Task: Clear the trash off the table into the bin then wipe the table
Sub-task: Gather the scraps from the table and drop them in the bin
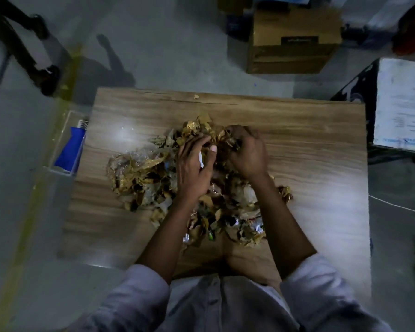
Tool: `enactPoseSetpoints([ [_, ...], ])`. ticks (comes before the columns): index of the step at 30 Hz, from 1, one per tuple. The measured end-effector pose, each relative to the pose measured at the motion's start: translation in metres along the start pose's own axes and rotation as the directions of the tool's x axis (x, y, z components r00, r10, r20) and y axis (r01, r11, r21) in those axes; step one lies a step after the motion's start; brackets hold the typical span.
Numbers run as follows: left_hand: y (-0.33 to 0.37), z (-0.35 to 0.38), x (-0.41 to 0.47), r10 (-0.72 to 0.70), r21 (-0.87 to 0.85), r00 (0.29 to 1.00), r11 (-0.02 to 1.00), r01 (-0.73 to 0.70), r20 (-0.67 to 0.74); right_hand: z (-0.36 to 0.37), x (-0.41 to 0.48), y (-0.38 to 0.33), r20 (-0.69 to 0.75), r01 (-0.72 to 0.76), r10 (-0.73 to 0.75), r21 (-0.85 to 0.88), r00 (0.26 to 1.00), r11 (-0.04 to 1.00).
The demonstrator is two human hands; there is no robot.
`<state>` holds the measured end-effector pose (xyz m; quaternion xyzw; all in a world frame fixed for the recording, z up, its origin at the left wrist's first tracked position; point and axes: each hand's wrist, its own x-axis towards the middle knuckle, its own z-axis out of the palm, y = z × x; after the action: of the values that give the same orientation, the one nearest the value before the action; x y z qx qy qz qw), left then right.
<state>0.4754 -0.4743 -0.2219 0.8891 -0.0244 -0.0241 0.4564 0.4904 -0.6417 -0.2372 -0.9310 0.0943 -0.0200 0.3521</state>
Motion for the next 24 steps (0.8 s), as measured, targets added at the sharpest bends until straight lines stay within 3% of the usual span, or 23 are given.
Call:
enactPoseSetpoints([
  [5, -0.007, -0.018, -0.005, 0.003, -0.015, 0.997, 1.000, -0.004, -0.075, 0.019, -0.064, -0.032, -0.008, 0.007, -0.008, -0.103, 1.000, 0.995],
  [9, -0.014, -0.031, -0.016, 0.118, 0.220, 0.993, 0.968, -0.120, 0.024, 0.055, -0.087, -0.027, 0.298, 0.061, 0.000, -0.196, 0.954, 0.979],
  [11, -0.020, -0.036, -0.024, 0.132, 0.293, 0.989, 0.945, -0.144, 0.062, 0.064, -0.091, -0.030, 0.380, 0.025, 0.063, -0.223, 0.923, 0.974],
  [14, -0.029, -0.045, -0.034, 0.156, 0.300, 0.985, 0.938, -0.171, 0.075, 0.066, -0.091, -0.045, 0.191, -0.075, 0.106, -0.162, 0.976, 0.984],
  [16, -0.035, -0.051, -0.037, 0.132, 0.316, 0.989, 0.937, -0.148, 0.070, 0.069, -0.090, -0.049, 0.074, -0.066, 0.079, -0.163, 0.994, 0.984],
  [20, -0.045, -0.070, -0.031, 0.109, 0.338, 0.993, 0.933, -0.120, 0.050, 0.072, -0.078, -0.058, 0.212, -0.047, 0.114, -0.298, 0.971, 0.953],
  [24, -0.058, -0.095, -0.022, 0.072, 0.333, 0.997, 0.941, -0.067, -0.001, 0.052, -0.046, -0.080, -0.081, -0.156, 0.140, -0.244, 0.987, 0.957],
])
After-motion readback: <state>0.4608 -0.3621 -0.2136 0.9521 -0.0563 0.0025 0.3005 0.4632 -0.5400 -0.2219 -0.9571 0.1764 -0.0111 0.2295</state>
